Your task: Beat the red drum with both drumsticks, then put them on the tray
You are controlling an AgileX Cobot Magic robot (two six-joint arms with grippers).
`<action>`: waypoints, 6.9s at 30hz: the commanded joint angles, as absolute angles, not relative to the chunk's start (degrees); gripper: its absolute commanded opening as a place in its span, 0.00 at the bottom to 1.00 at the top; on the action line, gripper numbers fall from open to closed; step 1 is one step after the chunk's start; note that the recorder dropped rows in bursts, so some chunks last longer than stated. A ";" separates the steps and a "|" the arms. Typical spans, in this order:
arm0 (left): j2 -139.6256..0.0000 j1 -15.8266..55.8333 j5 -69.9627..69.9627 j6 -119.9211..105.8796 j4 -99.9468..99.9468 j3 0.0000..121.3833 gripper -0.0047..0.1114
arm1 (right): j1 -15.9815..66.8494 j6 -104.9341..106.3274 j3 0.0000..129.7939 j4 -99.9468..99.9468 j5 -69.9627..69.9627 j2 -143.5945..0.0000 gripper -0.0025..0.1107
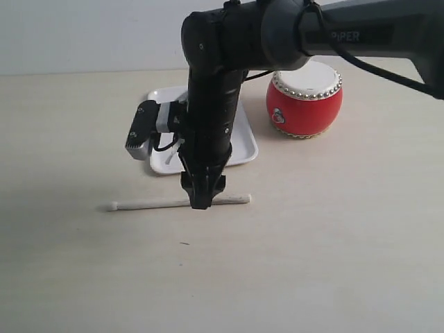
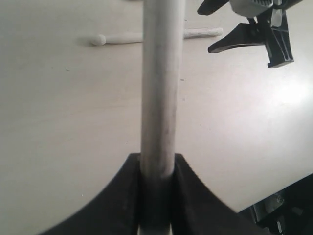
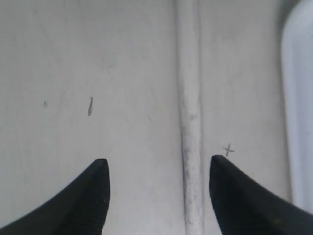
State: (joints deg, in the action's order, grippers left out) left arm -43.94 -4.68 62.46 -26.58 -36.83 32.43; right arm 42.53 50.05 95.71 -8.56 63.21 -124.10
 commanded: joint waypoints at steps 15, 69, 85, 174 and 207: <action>-43.74 -4.83 62.17 -26.16 -36.70 32.82 0.04 | 41.90 50.71 97.56 -7.28 62.15 -130.02 0.47; -58.94 1.02 60.80 -26.78 -35.51 42.70 0.04 | 18.37 28.18 91.59 -23.52 69.96 -96.45 0.02; -92.77 30.51 53.39 -20.30 -24.25 70.61 0.04 | 3.90 28.34 68.03 -27.41 62.30 -90.43 0.02; -136.60 37.63 69.96 -11.34 -21.90 127.15 0.04 | 2.04 30.46 69.11 -48.68 55.70 -115.45 0.02; -132.38 38.22 69.96 -5.97 -22.03 127.27 0.04 | 2.04 36.84 80.89 -61.40 69.96 -124.84 0.02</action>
State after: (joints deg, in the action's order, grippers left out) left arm -132.44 37.97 69.99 -6.65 -23.31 127.08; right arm 1.98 36.51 78.91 -60.42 64.50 -125.71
